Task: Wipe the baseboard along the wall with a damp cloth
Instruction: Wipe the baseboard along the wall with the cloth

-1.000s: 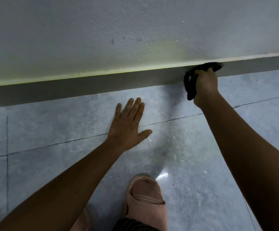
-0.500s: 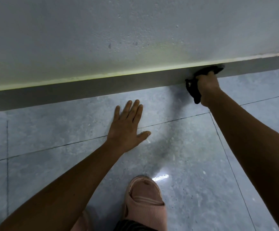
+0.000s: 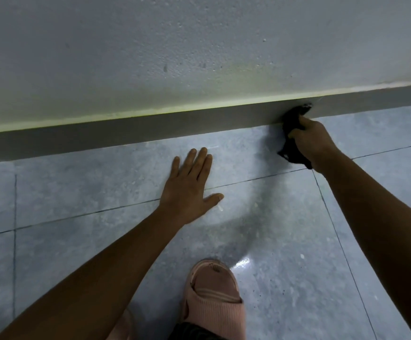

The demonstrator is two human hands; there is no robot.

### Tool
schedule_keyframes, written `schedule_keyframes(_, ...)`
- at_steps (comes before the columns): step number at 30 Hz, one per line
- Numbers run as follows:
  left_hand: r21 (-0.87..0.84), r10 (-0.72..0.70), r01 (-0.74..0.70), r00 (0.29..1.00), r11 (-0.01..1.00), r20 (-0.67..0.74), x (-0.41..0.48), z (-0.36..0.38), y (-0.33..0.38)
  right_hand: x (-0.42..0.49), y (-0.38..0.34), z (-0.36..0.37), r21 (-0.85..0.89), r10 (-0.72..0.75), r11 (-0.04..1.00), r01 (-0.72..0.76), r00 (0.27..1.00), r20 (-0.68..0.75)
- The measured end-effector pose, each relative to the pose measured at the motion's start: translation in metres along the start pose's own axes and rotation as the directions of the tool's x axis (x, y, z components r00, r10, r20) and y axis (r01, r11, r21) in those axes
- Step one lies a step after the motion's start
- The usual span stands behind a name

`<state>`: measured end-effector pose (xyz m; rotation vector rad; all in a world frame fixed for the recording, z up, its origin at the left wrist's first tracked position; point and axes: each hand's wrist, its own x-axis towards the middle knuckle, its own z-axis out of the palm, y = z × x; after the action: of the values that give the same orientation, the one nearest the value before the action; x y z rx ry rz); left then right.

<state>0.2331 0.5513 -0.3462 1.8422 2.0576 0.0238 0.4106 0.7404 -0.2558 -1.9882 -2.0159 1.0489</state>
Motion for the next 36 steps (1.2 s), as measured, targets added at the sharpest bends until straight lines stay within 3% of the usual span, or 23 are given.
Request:
schedule_keyframes(2, -0.011, -0.005, 0.004, 0.999, 1.000, -0.043, -0.008, 0.004, -0.003, -0.007, 0.007, -0.008, -0.159, -0.155, 0.973, 0.167, 0.984, 0.088)
schedule_keyframes(4, -0.021, -0.020, 0.018, 0.996, 1.000, -0.088, -0.017, 0.009, -0.006, -0.017, 0.004, -0.012, -0.207, -0.303, 0.907, 0.368, 0.909, 0.288)
schedule_keyframes(6, -0.044, -0.031, 0.026, 0.994, 0.999, -0.106, -0.023, 0.013, -0.008, -0.014, 0.003, -0.010, -0.366, -0.507, 0.671, 0.644, 0.760, 0.407)
schedule_keyframes(7, -0.046, -0.031, 0.026, 0.994, 0.999, -0.107, -0.024, 0.013, -0.008, -0.009, 0.005, -0.007, -0.488, -0.573, 0.511, 0.707, 0.704, 0.420)
schedule_keyframes(9, -0.040, -0.032, 0.028, 0.994, 0.999, -0.100, -0.023, 0.012, -0.008, -0.002, 0.007, 0.003, -0.703, -0.575, 0.344, 0.623, 0.731, 0.367)
schedule_keyframes(10, -0.036, -0.034, 0.031, 0.995, 0.999, -0.095, -0.023, 0.012, -0.008, -0.002, 0.010, 0.008, -0.752, -0.542, 0.350, 0.559, 0.775, 0.324)
schedule_keyframes(12, -0.033, -0.042, 0.039, 0.995, 0.999, -0.089, -0.023, 0.011, -0.007, -0.011, 0.015, 0.020, -0.734, -0.463, 0.541, 0.410, 0.874, 0.147)
schedule_keyframes(15, -0.034, -0.054, 0.051, 0.994, 0.998, -0.091, -0.024, 0.011, -0.005, -0.022, 0.020, 0.035, -0.396, -0.314, 0.893, 0.214, 0.926, -0.207)
schedule_keyframes(17, -0.032, -0.058, 0.055, 0.995, 0.998, -0.086, -0.024, 0.011, -0.004, -0.015, 0.017, 0.045, -0.187, -0.147, 0.977, 0.106, 0.965, -0.219)
schedule_keyframes(21, -0.014, -0.056, 0.055, 0.997, 0.998, -0.051, -0.022, 0.009, -0.005, 0.010, 0.008, 0.057, -0.303, 0.103, 0.949, -0.091, 0.994, 0.025)
schedule_keyframes(28, -0.002, -0.185, 0.185, 0.981, 0.983, -0.059, -0.030, 0.006, -0.033, 0.036, 0.008, 0.040, -0.363, 0.239, 0.900, -0.240, 0.970, -0.048)
schedule_keyframes(36, -0.008, -0.169, 0.169, 0.985, 0.986, -0.040, -0.030, 0.001, -0.031, 0.007, -0.019, 0.081, -0.439, 0.160, 0.892, -0.112, 0.984, 0.074)
